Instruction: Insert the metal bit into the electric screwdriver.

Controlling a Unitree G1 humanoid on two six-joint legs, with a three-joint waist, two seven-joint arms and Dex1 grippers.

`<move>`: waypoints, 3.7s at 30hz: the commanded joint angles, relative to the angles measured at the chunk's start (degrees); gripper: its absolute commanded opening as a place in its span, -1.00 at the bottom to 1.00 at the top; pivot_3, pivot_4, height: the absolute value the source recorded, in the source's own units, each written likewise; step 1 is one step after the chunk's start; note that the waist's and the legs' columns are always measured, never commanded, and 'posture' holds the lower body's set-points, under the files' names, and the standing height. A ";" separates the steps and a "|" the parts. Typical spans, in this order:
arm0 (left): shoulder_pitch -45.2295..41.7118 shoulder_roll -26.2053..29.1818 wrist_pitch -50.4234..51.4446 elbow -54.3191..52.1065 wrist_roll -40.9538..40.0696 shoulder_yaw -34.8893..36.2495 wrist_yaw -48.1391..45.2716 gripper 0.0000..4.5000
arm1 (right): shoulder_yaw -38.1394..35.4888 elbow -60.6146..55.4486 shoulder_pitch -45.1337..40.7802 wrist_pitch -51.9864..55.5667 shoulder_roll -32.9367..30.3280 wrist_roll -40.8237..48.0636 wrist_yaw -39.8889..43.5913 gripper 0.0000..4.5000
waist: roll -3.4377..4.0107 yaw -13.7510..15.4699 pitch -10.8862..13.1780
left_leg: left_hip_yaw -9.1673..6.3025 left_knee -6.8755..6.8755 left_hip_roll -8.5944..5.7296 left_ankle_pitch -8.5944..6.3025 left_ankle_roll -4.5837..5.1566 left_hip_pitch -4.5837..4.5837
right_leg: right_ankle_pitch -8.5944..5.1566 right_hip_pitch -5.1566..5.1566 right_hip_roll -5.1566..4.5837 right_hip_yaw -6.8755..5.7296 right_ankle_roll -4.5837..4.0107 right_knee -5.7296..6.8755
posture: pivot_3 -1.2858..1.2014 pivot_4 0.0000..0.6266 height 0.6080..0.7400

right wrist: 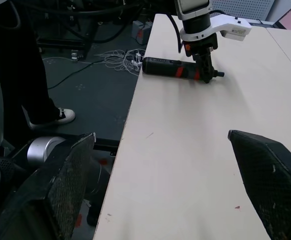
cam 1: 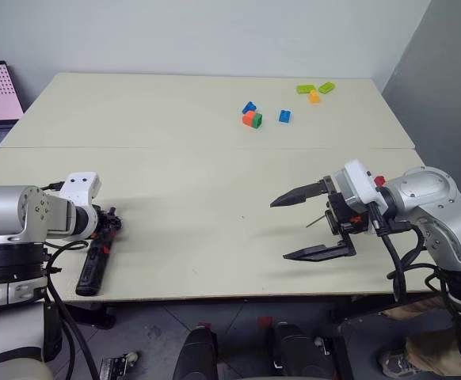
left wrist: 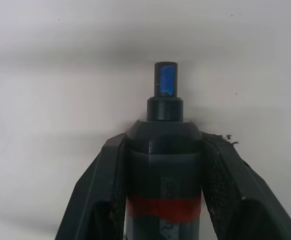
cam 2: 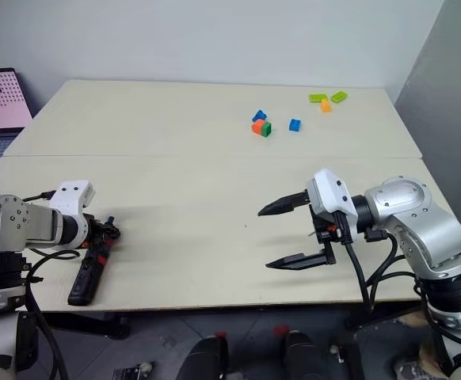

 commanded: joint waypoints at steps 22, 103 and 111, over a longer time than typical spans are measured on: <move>-14.55 -20.67 -26.51 -14.44 -2.14 -10.87 -14.93 -0.26 | -15.85 -6.11 5.27 6.87 -6.98 5.32 -11.59 1.00 | -0.09 0.70 0.05 | -0.13 0.09 -0.08 0.01 -0.01 -0.26 | 0.00 0.02 -0.13 -0.22 0.00 -0.09 | 0.03 -0.52 1.00; 21.78 -29.55 -59.63 -33.47 7.41 -17.50 -15.03 -0.27 | 21.06 83.98 -32.67 -54.14 8.89 -51.60 6.63 -1.00 | 0.09 -1.43 -0.05 | 0.57 0.01 -0.06 0.01 0.03 0.97 | -0.05 0.76 0.07 0.79 -0.14 0.00 | 0.03 -0.52 1.00; 19.47 -30.56 -61.96 -33.98 8.37 -18.81 -15.07 -0.27 | 7.69 62.47 -24.78 -40.30 3.87 -36.99 9.74 -1.00 | 0.12 -1.07 -0.03 | 0.56 -0.04 -0.07 0.01 0.03 0.83 | 0.05 0.62 0.07 0.81 0.05 -0.01 | 0.03 -0.52 1.00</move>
